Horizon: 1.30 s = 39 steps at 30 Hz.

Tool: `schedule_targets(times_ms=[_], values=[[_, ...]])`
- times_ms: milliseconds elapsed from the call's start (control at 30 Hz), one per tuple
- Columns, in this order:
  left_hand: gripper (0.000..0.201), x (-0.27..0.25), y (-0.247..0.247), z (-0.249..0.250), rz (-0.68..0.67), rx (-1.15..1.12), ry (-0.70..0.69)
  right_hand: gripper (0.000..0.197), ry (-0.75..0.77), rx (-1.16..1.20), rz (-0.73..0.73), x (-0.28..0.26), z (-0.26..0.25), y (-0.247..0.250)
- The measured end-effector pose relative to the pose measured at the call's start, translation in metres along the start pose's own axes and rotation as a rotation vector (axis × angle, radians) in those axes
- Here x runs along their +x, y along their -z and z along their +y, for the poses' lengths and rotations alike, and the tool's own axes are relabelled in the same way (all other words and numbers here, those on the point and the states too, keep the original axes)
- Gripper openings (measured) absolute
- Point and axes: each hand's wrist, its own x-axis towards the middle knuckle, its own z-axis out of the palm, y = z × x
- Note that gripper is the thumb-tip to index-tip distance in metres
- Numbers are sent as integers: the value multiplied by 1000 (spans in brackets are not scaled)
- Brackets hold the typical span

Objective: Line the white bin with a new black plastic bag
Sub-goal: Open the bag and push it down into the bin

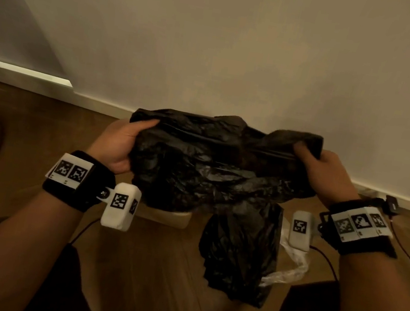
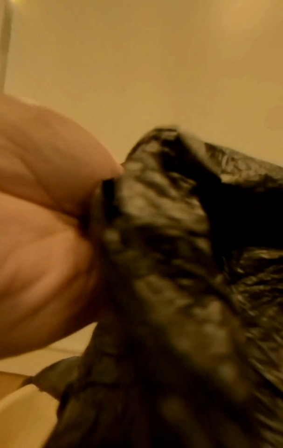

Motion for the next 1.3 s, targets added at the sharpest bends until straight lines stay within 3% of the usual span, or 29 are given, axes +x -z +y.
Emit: schedule_targets(times_ms=[67, 167, 300, 400, 467, 533, 600, 667, 767, 833, 900, 1000, 1067, 1133, 1200, 1233, 1300], values=[[32, 0, 0, 0, 23, 70, -8, 42, -78, 179, 87, 3, 0, 6], [41, -3, 3, -3, -141, 62, 40, 49, -132, 458, 55, 7, -1, 7], [47, 1, 2, -4, -163, 7, -46, 65, -126, 419, -274, 3, 7, -4], [55, 4, -3, -4, -57, 1, -102, 62, -268, 208, -567, -14, 14, -19], [60, -1, -10, -5, -12, 48, -152, 46, -289, 110, -683, -26, 12, -34], [62, -5, -15, -7, -15, 186, -203, 32, -217, 20, -731, -33, 2, -51], [59, -7, -16, -7, -1, 468, -254, 45, -118, -116, -709, -28, -3, -61], [44, -9, -14, 0, 25, 841, -281, 51, -85, -211, -663, -21, -13, -60], [29, -14, -10, 18, 74, 1169, -262, 33, -86, -42, -532, -15, -35, -41], [29, -16, -7, 29, 144, 1140, -215, 25, -66, 296, -406, -16, -55, -26], [30, -19, -10, 38, 205, 976, -179, 36, 13, 554, -286, -21, -75, -13], [24, -27, -24, 47, 268, 597, -193, 53, 22, 664, -212, -39, -88, -13], [26, -30, -30, 47, 293, 395, -191, 63, -45, 559, -287, -52, -80, -29], [31, -32, -37, 44, 270, 255, -171, 86, -84, 445, -440, -69, -69, -49], [34, -36, -48, 36, 204, 142, -118, 106, -95, 501, -531, -79, -62, -68], [35, -40, -54, 31, 143, 93, -74, 107, -79, 545, -561, -85, -62, -76], [38, -48, -65, 20, -55, 135, 8, 83, 50, 498, -612, -97, -71, -88]])
